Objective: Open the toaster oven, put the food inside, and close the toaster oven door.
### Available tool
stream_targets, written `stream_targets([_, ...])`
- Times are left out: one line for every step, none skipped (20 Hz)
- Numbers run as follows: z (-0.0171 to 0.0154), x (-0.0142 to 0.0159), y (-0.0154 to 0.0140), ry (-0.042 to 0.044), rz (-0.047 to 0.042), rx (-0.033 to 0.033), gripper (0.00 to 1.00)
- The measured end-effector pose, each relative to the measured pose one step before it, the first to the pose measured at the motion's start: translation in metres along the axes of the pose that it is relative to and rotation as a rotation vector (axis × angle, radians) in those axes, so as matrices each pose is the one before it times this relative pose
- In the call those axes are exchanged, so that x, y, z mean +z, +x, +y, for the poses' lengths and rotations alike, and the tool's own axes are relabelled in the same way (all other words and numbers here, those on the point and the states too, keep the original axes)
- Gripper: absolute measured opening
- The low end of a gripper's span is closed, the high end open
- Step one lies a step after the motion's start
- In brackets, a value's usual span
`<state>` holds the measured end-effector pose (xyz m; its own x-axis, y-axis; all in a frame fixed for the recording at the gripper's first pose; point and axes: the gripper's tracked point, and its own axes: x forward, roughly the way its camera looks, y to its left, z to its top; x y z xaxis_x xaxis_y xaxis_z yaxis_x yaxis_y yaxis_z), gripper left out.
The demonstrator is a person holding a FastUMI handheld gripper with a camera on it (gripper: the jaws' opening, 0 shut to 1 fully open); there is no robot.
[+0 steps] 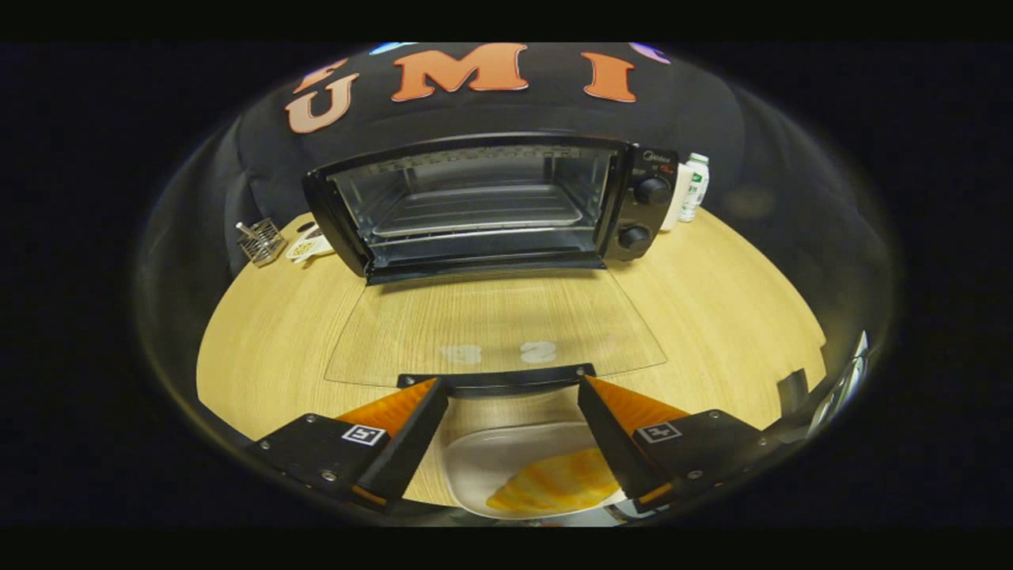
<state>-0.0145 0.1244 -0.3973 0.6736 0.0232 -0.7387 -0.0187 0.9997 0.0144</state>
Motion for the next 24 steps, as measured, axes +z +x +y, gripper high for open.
stream_targets([-0.00232, 0.00207, -0.00708, 0.00648, -0.00993, -0.00539, 0.99])
stream_targets([-0.00219, 0.00149, -0.00621, 0.00952, -0.00724, -0.00989, 0.99])
stream_targets([-0.0034, -0.00007, -0.00574, 0.01219, -0.00373, -0.01365, 0.99])
stream_targets([-0.0006, -0.00224, -0.00682, 0.01647, -0.00172, -0.00849, 0.99])
stream_targets([-0.00211, -0.00213, -0.00682, 0.01678, -0.00162, -0.01225, 0.99])
stream_targets([-0.00284, -0.00298, -0.00697, 0.01281, -0.00305, -0.01167, 0.99])
stream_targets([-0.00087, -0.00444, -0.00608, 0.00894, -0.00143, -0.00847, 0.99])
stream_targets([-0.00121, -0.00581, -0.00728, 0.00735, 0.00171, -0.01104, 0.99])
stream_targets([-0.00171, -0.00682, -0.00518, 0.01043, 0.00755, -0.01548, 0.99])
stream_targets([-0.0016, -0.009, -0.00535, 0.01729, 0.00899, -0.01371, 0.99])
stream_targets([-0.00035, -0.00799, -0.00529, 0.02566, 0.00825, -0.00981, 0.99])
stream_targets([0.00008, -0.00949, -0.00579, 0.02685, 0.01316, -0.01017, 0.99])
stream_targets([-0.00055, -0.00792, -0.00475, 0.02434, 0.00929, -0.01154, 0.99])
stream_targets([-0.00025, -0.00757, -0.00289, 0.01869, 0.0067, -0.01044, 0.99])
stream_targets([-0.00127, -0.00617, -0.00116, 0.01088, 0.0069, -0.01631, 0.99])
stream_targets([-0.00288, -0.00669, -0.00113, 0.01095, 0.00903, -0.0151, 0.99])
stream_targets([-0.00055, -0.00827, 0.00088, 0.0188, 0.01624, -0.01166, 0.99])
stream_targets([-0.00069, -0.00635, 0.00118, 0.02273, 0.0157, -0.0124, 0.99])
stream_targets([-0.00244, -0.00827, 0.00166, 0.01831, 0.01814, -0.01789, 0.99])
stream_targets([-0.00199, -0.0065, 0.00189, 0.01276, 0.01733, -0.02304, 0.99])
stream_targets([-0.00352, -0.00713, 0.0022, 0.00323, 0.01962, -0.02287, 0.99])
stream_targets([0.00098, -0.00569, 0.00232, -0.00068, 0.01884, -0.00736, 0.99])
stream_targets([0.00356, -0.00532, 0.00115, 0.00019, 0.01968, 0.00256, 0.99])
stream_targets([0.00226, -0.0032, 0.00207, 0.00273, 0.01092, 0.00254, 0.99])
